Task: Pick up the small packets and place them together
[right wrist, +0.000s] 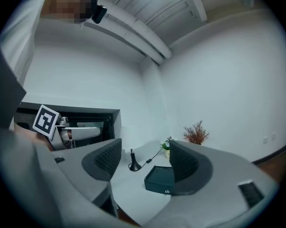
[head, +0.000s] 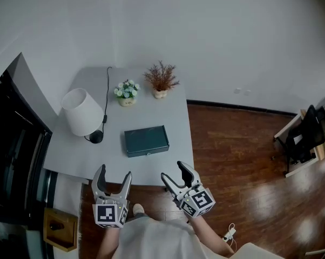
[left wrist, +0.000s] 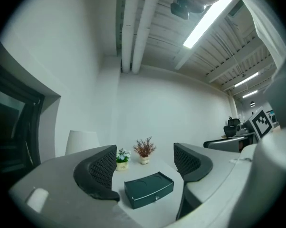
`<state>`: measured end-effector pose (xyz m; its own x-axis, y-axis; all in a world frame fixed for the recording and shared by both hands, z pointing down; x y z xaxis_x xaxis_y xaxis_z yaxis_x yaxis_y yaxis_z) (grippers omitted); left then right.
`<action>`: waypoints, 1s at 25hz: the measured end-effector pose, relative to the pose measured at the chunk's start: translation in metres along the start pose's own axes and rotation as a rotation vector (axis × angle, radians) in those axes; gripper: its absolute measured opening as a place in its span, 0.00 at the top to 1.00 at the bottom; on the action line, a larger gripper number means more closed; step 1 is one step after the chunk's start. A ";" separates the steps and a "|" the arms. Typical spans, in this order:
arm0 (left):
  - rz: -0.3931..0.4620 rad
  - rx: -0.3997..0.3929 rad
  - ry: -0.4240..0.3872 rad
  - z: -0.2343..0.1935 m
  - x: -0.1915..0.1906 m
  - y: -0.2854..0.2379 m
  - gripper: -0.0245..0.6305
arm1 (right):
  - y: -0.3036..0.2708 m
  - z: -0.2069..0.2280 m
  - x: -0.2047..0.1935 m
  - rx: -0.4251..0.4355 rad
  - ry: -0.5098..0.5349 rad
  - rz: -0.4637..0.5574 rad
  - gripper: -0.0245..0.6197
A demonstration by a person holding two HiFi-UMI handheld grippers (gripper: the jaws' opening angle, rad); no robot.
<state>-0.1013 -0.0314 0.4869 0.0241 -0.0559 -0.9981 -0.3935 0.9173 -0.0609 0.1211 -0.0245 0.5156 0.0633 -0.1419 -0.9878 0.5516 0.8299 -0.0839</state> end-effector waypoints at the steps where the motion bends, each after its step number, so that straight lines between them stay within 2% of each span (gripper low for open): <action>1: 0.000 -0.015 0.003 -0.008 -0.001 -0.009 0.41 | -0.014 -0.001 0.001 0.004 0.002 -0.006 0.48; 4: -0.006 -0.049 -0.008 -0.028 -0.003 -0.031 0.41 | -0.053 -0.001 -0.004 0.015 -0.003 -0.052 0.48; 8: -0.018 -0.050 -0.009 -0.039 0.000 -0.052 0.41 | -0.089 0.018 -0.039 0.015 -0.076 -0.193 0.48; 15: -0.037 0.012 -0.004 -0.033 -0.001 -0.069 0.41 | -0.140 0.063 -0.165 0.044 -0.189 -0.516 0.48; 18: -0.054 0.040 -0.014 -0.035 -0.004 -0.067 0.41 | -0.160 0.078 -0.216 0.015 -0.266 -0.642 0.48; 19: -0.063 0.051 -0.007 -0.036 -0.007 -0.065 0.41 | -0.163 0.081 -0.230 0.007 -0.303 -0.683 0.55; 20: -0.070 0.062 0.004 -0.038 -0.009 -0.062 0.41 | -0.165 0.083 -0.242 0.002 -0.345 -0.715 0.69; 23: -0.082 0.098 0.006 -0.042 -0.012 -0.056 0.41 | -0.177 0.090 -0.257 -0.011 -0.448 -0.753 0.70; 25: -0.090 0.122 0.007 -0.047 -0.014 -0.052 0.41 | -0.186 0.095 -0.261 -0.025 -0.452 -0.773 0.70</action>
<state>-0.1242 -0.0968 0.5036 0.0472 -0.1421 -0.9887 -0.2758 0.9495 -0.1496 0.0810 -0.1930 0.8013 0.0058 -0.8606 -0.5092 0.5583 0.4253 -0.7124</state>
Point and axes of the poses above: the fingertips, and each gripper's own axes: y backward along the fingers, z to its right, x out of its top, the point moved 4 cm from there along y, backward along the fingers, and after that the axes turned 4 degrees about -z, right-handed, at the moved point
